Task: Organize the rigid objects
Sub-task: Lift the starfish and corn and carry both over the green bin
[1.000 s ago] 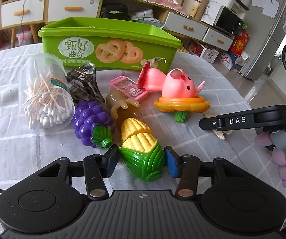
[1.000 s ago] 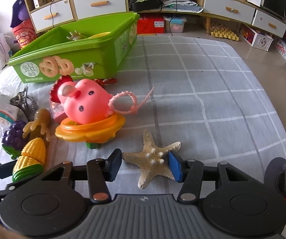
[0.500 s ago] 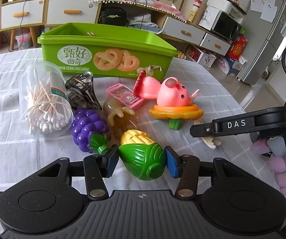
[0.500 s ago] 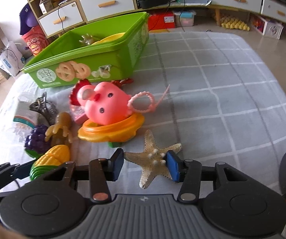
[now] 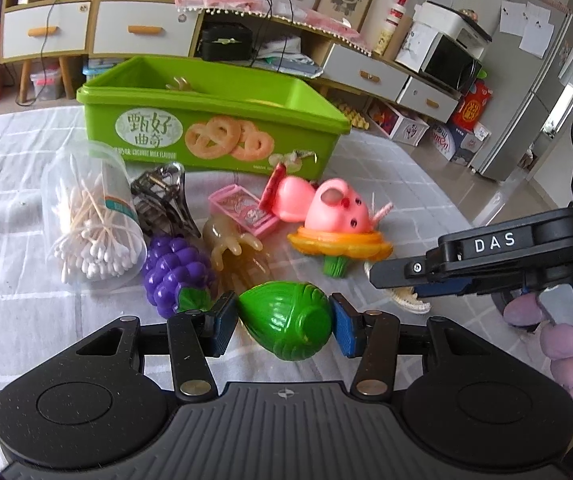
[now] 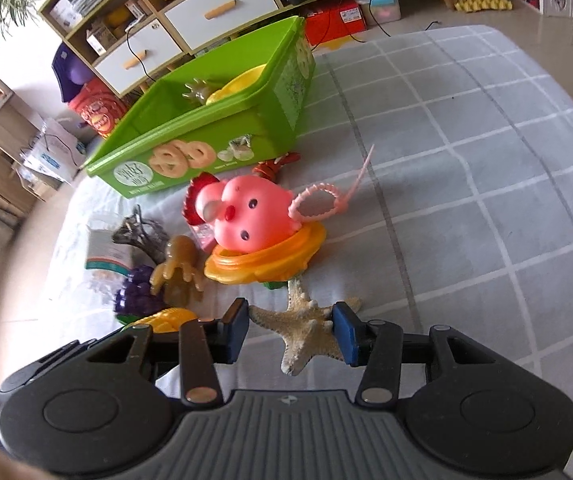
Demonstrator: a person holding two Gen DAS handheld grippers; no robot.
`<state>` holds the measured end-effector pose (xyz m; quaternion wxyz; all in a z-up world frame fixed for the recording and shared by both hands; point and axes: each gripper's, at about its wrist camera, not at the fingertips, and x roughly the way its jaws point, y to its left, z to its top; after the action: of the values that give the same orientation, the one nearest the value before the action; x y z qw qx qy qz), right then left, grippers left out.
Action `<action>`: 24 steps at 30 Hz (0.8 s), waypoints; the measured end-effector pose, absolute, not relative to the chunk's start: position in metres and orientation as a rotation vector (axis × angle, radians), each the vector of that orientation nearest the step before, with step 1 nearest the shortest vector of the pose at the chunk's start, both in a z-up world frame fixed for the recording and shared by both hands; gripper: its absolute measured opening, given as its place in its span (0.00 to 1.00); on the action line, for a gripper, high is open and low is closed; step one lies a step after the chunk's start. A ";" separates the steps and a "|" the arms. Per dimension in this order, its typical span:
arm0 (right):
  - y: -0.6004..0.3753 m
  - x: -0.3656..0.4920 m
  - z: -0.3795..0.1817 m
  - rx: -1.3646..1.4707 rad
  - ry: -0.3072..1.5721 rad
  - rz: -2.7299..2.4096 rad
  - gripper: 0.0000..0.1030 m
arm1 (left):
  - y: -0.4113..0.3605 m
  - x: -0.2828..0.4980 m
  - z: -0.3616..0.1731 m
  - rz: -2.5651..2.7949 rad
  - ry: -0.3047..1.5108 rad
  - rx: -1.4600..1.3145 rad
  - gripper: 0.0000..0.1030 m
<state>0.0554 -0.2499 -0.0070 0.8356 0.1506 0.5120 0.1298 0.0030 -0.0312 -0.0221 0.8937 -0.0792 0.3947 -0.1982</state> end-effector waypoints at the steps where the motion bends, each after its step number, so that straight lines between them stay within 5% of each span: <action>1: -0.251 0.055 -0.006 0.327 1.084 0.278 0.25 | -0.030 0.003 -0.021 -0.411 0.815 -0.169 0.53; 24: -0.270 0.046 0.042 0.528 0.993 0.386 0.25 | -0.018 0.011 0.007 -0.397 0.737 -0.226 0.53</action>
<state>0.0465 -0.2698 0.0417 0.8284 0.2485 0.4679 0.1816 0.0112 -0.0178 0.0069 0.9074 -0.1093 0.3572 -0.1925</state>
